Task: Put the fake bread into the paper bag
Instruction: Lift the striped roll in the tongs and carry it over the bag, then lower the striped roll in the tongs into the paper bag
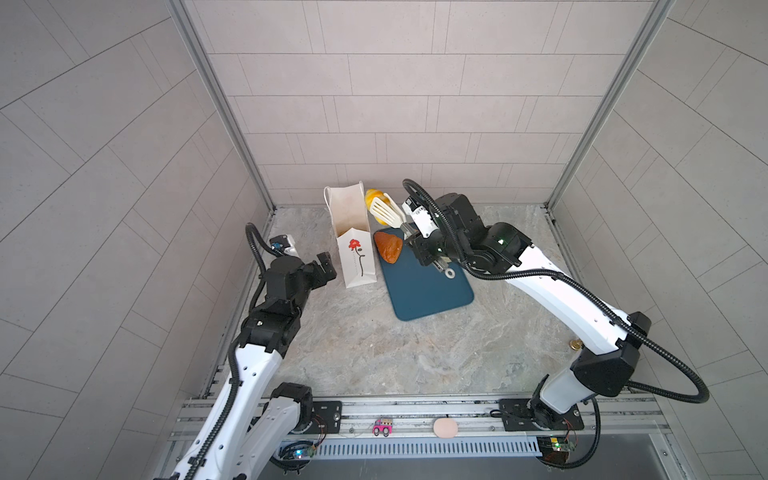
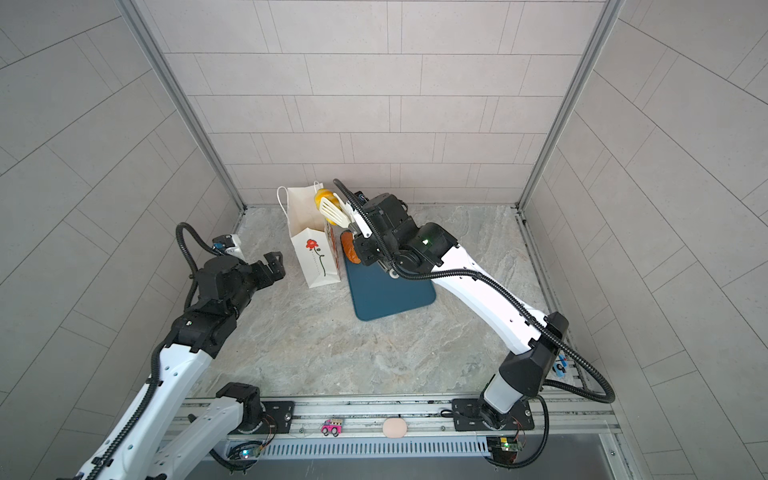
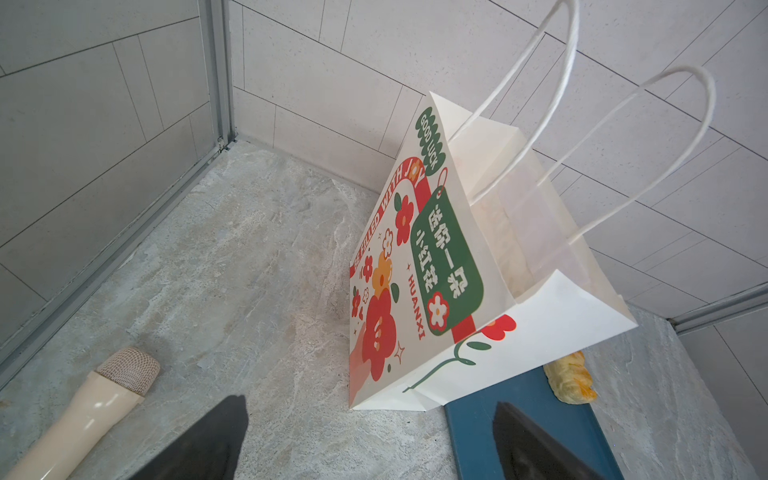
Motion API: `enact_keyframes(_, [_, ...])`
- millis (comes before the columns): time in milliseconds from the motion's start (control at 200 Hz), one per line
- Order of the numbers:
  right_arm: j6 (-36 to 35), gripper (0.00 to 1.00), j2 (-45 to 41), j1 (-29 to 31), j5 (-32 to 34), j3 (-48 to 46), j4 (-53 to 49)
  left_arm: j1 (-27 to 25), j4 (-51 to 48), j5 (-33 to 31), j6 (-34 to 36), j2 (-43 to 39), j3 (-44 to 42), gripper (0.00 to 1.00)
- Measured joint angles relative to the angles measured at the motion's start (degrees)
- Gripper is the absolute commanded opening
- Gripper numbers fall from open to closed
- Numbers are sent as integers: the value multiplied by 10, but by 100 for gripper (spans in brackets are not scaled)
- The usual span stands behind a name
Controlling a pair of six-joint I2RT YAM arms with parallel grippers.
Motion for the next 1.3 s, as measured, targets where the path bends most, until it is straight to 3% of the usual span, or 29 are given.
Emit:
enact_keyframes(350, [-9,26,42,25,-19,76,30,-1,0,0,0,0,0,100])
enact_keyframes(891, [-2,27,249,24,-4,279,-41,-1,-1,-2,1,-3,0,100])
enact_keyframes(1301, [11,33,275,11,21,296,-73,-1,-4,-7,2,-21,-2,100])
